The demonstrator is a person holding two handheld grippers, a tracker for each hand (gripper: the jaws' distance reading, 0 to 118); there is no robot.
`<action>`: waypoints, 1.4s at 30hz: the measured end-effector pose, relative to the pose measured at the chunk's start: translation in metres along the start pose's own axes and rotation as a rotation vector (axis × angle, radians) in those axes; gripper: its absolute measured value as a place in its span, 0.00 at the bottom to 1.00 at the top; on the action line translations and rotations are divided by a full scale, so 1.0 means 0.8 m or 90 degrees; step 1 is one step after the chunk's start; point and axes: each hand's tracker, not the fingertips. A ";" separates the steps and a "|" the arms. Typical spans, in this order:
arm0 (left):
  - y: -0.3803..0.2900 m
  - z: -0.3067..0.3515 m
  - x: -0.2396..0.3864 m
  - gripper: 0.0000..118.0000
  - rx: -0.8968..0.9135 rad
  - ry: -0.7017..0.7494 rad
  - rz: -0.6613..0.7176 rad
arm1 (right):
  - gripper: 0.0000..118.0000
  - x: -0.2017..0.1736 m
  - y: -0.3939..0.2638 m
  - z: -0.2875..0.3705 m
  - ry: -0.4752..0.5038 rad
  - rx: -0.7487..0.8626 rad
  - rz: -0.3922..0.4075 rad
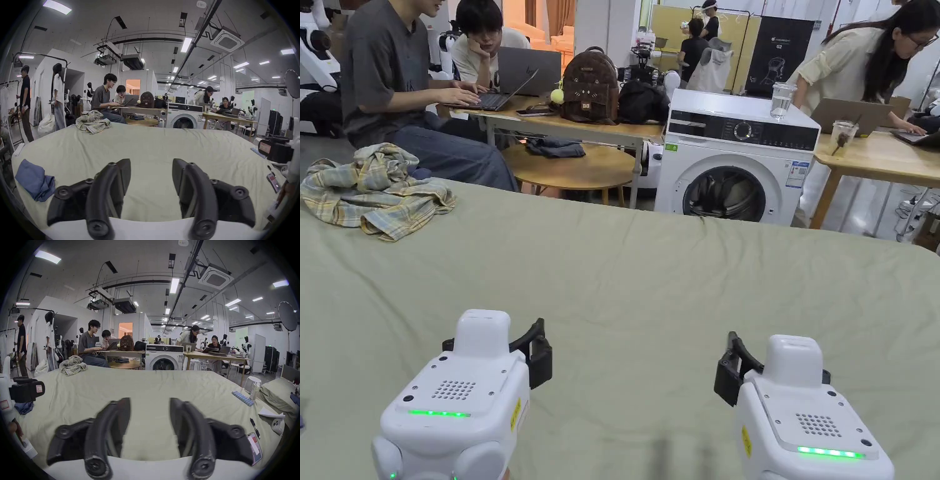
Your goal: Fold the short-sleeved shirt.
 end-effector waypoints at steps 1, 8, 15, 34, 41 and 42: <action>0.001 0.001 0.001 0.54 -0.001 -0.002 -0.001 | 0.56 -0.001 0.001 -0.001 -0.002 -0.003 0.000; 0.009 0.004 0.008 0.60 0.027 -0.003 -0.006 | 0.67 -0.001 0.001 -0.005 -0.003 -0.001 -0.014; 0.011 0.001 0.007 0.61 0.029 0.011 -0.013 | 0.67 0.005 0.005 -0.004 -0.005 0.001 -0.037; 0.012 0.001 -0.003 0.61 0.026 0.006 -0.011 | 0.68 -0.009 0.017 -0.020 -0.071 -0.017 -0.049; 0.012 -0.002 -0.005 0.61 0.021 0.005 -0.020 | 0.68 -0.003 0.022 -0.019 -0.024 -0.026 -0.087; 0.012 -0.002 -0.005 0.61 0.020 0.007 -0.020 | 0.70 -0.002 0.023 -0.019 -0.021 -0.029 -0.093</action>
